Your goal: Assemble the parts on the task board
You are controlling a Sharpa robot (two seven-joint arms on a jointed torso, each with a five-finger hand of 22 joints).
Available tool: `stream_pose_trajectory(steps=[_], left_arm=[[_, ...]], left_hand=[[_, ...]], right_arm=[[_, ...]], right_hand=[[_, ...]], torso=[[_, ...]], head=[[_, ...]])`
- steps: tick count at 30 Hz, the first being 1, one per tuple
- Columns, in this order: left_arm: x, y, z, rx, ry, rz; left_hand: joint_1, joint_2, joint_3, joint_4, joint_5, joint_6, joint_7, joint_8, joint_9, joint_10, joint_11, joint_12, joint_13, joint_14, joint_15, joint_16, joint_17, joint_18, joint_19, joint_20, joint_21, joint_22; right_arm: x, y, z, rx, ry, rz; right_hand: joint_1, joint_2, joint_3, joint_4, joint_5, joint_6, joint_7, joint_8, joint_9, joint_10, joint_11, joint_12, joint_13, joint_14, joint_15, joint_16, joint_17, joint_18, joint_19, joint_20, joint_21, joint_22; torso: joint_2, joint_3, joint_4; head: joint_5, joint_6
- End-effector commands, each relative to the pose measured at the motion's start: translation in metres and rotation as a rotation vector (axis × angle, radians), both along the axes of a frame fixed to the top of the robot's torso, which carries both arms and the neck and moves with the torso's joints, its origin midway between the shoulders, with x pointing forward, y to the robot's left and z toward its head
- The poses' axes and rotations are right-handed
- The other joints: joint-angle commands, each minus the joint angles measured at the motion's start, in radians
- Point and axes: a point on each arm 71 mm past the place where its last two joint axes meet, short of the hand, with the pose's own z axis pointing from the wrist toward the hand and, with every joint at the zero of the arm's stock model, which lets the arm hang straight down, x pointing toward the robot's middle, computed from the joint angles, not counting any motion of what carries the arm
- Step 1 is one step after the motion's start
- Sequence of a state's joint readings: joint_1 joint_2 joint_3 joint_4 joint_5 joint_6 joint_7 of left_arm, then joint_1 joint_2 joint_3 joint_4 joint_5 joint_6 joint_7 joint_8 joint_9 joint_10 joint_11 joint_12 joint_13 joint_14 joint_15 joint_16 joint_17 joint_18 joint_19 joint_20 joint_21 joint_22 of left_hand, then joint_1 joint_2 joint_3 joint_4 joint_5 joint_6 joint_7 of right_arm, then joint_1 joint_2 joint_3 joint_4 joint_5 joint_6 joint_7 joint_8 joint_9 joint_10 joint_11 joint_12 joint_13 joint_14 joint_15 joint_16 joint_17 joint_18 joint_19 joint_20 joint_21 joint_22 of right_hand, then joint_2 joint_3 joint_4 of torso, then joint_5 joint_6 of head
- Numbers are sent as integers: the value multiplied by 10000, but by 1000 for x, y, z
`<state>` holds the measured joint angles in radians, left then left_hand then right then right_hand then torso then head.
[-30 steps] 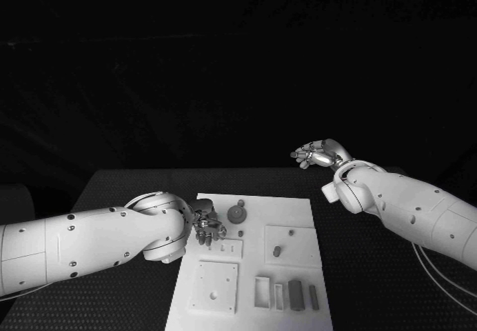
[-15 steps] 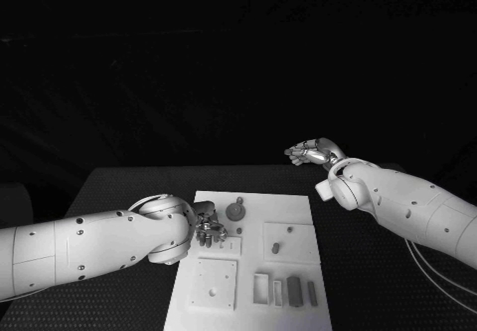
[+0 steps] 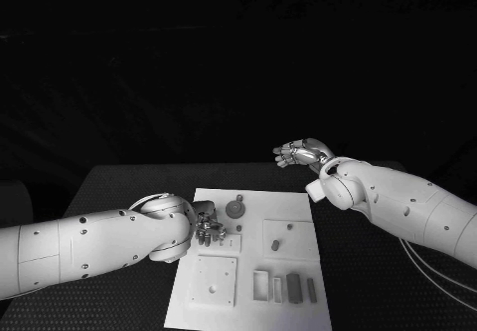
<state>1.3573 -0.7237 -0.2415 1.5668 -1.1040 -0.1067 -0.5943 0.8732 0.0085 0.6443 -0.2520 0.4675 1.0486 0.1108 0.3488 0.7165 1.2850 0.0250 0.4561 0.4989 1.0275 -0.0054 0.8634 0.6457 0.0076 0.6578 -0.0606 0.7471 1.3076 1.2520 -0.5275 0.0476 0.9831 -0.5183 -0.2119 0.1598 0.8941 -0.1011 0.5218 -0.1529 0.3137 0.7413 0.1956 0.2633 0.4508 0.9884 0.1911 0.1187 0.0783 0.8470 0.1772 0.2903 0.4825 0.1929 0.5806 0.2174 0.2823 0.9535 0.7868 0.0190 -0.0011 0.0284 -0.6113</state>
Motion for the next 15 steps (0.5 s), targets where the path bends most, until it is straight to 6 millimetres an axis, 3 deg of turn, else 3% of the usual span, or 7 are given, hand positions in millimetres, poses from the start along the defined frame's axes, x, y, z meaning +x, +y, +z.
stream_pose_trajectory(steps=[1,2,3,15], left_arm=[[-1,0,-3,141,68,-65],[-1,0,-4,150,83,-59],[-1,0,-4,163,101,-58],[-1,-1,-10,264,21,-110]], left_hand=[[34,98,384,-311,27,654,-556,44,8,414,-488,35,16,-71,-28,46,-16,-76,32,-372,68,134],[31,94,388,-310,31,656,-556,42,8,412,-487,34,17,-73,-27,46,-19,-76,31,-373,71,134],[27,89,392,-311,37,658,-557,41,9,412,-486,34,19,-75,-27,46,-21,-76,30,-373,73,134],[0,63,424,-314,70,683,-565,35,17,427,-487,41,35,-70,-27,61,-37,-76,32,-377,102,135]], right_arm=[[-2,4,0,280,189,451],[-3,5,0,282,185,458],[-3,5,0,285,175,457],[-4,5,0,282,159,484]], right_hand=[[64,105,20,84,115,-67,198,44,-25,44,12,-70,-26,7,4,2,-27,21,22,8,-53,-13],[126,149,84,94,407,-76,213,46,-45,71,16,-120,-54,3,16,-1,-61,24,22,19,-96,-18],[132,155,89,95,435,-78,215,46,-49,75,17,-131,-59,1,19,-2,-69,23,22,22,-103,-18],[165,142,65,52,461,-66,221,64,-67,134,14,-173,-73,-8,28,-5,-109,13,-17,38,-169,-20]], torso=[[-2,-10,7],[-3,-9,9],[-9,-5,13],[-4,-16,1]], head=[[-8,-2],[-10,-2],[-14,3],[-34,-48]])
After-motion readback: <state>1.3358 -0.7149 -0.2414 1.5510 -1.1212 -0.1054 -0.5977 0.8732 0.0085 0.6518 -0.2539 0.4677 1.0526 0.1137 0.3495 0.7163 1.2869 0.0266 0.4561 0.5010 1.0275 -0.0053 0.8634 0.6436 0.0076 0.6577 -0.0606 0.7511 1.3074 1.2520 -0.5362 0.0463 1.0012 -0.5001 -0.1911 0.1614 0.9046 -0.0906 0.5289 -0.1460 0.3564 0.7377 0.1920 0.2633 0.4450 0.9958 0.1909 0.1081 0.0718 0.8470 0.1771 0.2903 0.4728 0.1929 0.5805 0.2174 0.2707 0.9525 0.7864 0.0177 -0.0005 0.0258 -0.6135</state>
